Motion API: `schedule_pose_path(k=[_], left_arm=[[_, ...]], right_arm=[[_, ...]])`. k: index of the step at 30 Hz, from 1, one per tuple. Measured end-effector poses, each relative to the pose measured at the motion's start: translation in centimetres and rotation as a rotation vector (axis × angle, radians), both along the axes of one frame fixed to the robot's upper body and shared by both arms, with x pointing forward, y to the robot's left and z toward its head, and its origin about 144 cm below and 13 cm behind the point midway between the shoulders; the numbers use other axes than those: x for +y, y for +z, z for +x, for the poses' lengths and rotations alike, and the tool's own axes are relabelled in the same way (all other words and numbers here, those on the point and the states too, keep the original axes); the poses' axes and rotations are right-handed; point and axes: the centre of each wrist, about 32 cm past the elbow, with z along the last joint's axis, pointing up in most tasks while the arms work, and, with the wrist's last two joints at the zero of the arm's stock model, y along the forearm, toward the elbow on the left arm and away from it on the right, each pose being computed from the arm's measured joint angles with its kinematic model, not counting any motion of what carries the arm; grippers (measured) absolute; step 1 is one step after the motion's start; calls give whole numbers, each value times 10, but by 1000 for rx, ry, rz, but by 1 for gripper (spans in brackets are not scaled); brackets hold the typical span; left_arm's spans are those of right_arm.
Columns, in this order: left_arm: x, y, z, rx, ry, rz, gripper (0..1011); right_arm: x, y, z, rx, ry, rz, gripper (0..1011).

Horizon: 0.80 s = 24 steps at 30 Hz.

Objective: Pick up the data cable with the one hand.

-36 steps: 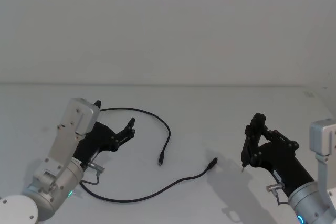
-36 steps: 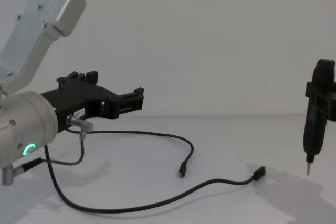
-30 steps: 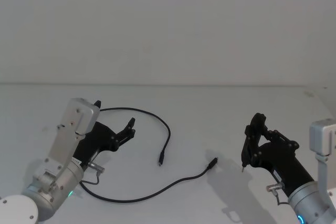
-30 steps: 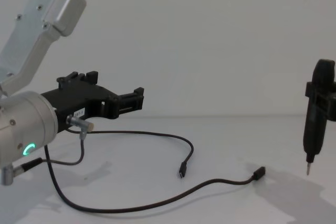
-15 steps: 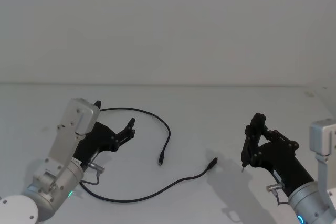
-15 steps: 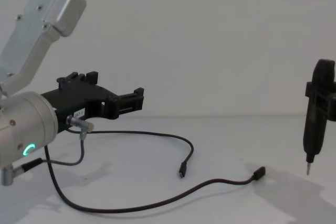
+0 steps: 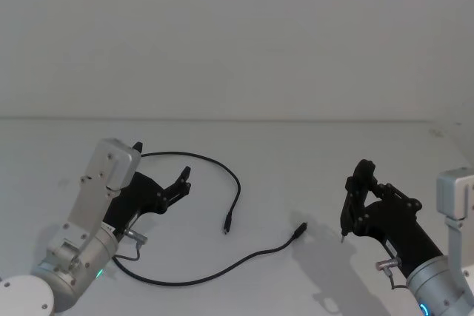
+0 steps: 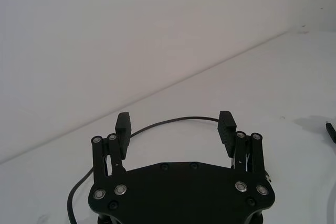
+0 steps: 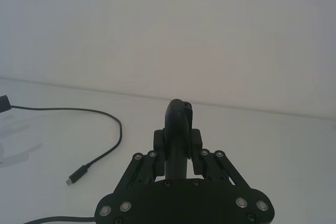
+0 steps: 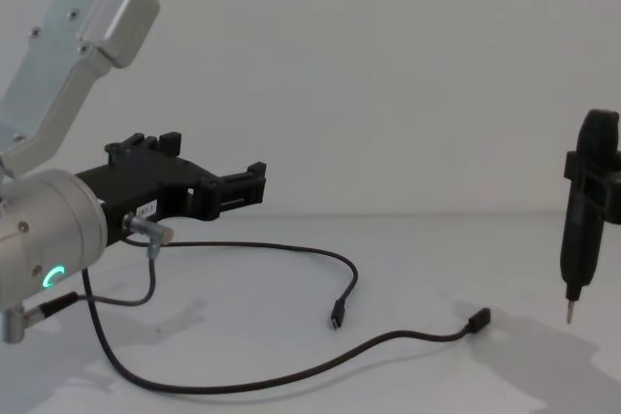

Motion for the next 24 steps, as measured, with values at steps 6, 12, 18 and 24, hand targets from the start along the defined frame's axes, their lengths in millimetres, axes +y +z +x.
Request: schedule_pose_path(k=[6, 12, 18, 24], left_arm=[[0, 0, 0, 0, 0, 0, 1001], [0, 1, 1, 3, -12, 4, 1001], [0, 3, 0, 25, -66, 20, 1001], [1, 6, -2, 55, -130, 34, 1001]], right_arm=[[0, 0, 0, 0, 0, 0, 279], [0, 0, 0, 0, 0, 0, 279], [0, 0, 0, 0, 0, 0, 279], [0, 0, 0, 0, 0, 0, 279]])
